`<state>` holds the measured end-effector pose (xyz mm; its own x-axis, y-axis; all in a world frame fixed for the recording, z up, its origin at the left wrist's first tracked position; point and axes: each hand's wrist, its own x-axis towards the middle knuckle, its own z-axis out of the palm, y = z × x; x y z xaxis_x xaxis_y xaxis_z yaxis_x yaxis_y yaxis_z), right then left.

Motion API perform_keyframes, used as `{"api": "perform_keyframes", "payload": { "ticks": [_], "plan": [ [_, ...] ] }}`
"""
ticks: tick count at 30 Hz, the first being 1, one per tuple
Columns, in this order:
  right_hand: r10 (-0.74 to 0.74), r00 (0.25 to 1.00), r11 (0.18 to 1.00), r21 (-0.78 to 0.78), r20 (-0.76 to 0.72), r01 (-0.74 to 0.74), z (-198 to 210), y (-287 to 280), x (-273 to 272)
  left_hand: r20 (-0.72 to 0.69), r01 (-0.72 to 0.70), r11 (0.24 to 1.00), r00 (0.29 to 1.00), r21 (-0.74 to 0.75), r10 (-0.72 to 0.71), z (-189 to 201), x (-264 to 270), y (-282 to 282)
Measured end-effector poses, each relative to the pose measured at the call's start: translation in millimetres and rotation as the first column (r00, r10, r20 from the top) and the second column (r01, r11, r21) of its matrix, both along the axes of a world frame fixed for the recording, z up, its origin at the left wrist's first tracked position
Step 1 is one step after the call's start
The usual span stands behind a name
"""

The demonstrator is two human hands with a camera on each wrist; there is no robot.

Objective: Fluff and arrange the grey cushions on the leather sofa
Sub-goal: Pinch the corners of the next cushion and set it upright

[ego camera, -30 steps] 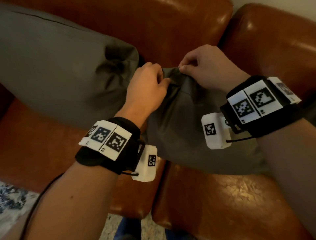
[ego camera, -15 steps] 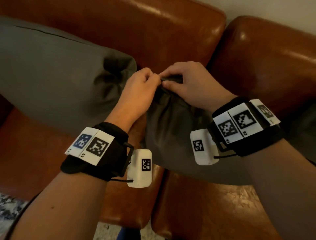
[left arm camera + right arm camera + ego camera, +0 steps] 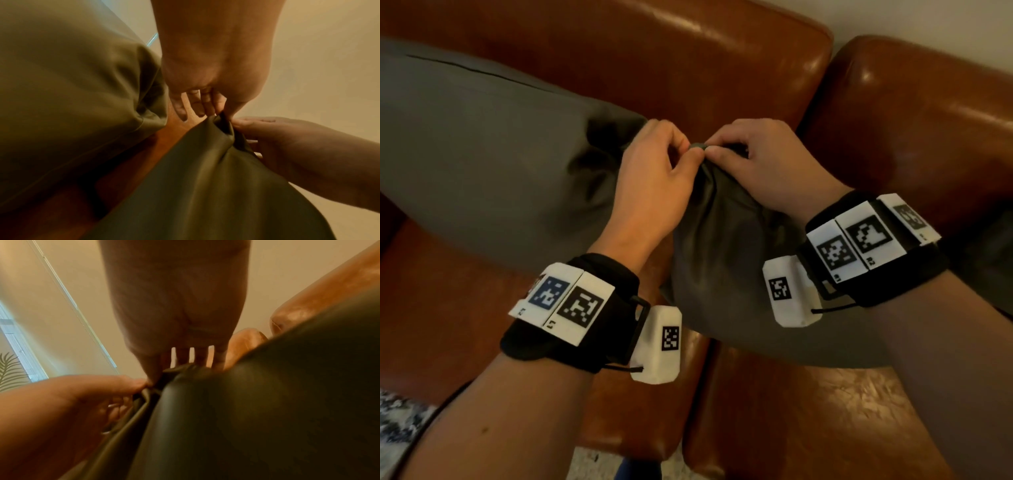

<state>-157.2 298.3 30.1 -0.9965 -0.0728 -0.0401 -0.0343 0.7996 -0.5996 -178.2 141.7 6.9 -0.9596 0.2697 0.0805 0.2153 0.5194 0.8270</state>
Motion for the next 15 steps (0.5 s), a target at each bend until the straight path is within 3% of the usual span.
{"api": "perform_keyframes", "payload": {
  "ticks": [6,11,15],
  "plan": [
    [0.037,0.999,0.999,-0.01,0.032,-0.037,9,9,-3,0.134,-0.043,0.991,0.991,0.13,0.026,-2,6,8],
    [0.019,0.996,0.996,0.084,0.092,-0.027,11,8,-9,0.062,-0.028,0.997,0.998,0.074,0.023,-10,16,4],
    [0.059,0.988,0.996,0.062,0.145,-0.069,17,10,-9,0.05,-0.003,0.996,0.999,0.085,-0.001,0,-3,-4]
  ]
}}
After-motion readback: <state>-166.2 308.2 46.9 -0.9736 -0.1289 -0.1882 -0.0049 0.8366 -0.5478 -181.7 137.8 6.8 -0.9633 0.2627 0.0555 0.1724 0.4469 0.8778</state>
